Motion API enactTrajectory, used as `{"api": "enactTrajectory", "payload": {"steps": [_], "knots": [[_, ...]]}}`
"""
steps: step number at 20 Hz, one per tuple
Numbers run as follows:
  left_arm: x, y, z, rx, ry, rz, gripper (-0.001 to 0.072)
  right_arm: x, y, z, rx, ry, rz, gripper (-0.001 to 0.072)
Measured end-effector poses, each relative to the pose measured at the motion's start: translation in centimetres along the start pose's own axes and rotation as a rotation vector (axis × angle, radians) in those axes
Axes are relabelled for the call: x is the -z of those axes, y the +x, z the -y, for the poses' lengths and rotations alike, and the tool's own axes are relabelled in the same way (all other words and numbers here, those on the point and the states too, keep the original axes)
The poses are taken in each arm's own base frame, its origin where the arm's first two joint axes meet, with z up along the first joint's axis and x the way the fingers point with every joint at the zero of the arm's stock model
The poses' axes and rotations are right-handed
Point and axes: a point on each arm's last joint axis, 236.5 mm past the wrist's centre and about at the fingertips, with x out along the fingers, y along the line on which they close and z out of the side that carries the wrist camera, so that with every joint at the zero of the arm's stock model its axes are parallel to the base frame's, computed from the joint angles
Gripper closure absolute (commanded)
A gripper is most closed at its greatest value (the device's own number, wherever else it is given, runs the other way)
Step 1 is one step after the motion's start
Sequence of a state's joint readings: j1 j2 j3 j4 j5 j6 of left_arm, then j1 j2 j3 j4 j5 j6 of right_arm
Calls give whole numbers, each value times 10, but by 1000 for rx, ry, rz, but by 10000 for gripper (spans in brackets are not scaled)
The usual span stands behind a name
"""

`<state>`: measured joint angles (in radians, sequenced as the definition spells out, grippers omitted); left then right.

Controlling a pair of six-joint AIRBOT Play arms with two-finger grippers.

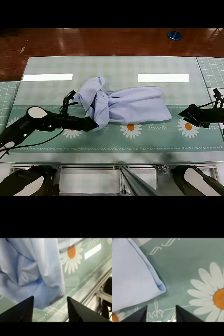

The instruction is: Fold the shirts.

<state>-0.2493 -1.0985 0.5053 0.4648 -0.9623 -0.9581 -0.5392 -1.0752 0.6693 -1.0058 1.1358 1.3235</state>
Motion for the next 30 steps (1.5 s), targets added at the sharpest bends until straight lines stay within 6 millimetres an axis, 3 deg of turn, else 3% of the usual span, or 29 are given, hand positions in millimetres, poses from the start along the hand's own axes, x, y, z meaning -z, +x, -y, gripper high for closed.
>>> {"api": "enactTrajectory", "payload": {"steps": [1, 2, 3, 10, 14, 20, 21, 23, 25, 28, 30], "knots": [[-1, 5, -1, -1, -2, -5, 280, 0, 0, 0, -1, 0, 0, 305], [-4, 9, -3, -5, -7, -4, 507, 0, 0, 0, 0, 0, 0, 305], [-8, 12, -3, -7, -11, -1, 684, 0, 0, 0, -1, 0, 0, 305], [-41, 17, 10, 11, 20, 34, 686, 17, 13, 5, -7, 32, -48, 304], [-47, 16, 16, 21, 19, 38, 686, 25, 33, 0, -79, 87, -104, 305], [-49, 15, 18, 26, 7, 38, 686, 14, 63, -19, -187, 174, -124, 306], [-49, 15, 18, 27, 6, 38, 686, 14, 69, -24, -192, 167, -136, 362], [-49, 15, 18, 26, 3, 39, 686, 8, 82, -34, -174, 128, -138, 654], [-53, 11, 20, 37, 4, 41, 686, -2, 90, -51, -161, 57, -130, 688], [-94, -30, 36, 89, 25, 112, 687, -23, 71, -107, -221, -100, -128, 689], [-142, -85, 53, 109, 62, 233, 687, -53, 34, -151, -255, -229, -58, 689]]}}
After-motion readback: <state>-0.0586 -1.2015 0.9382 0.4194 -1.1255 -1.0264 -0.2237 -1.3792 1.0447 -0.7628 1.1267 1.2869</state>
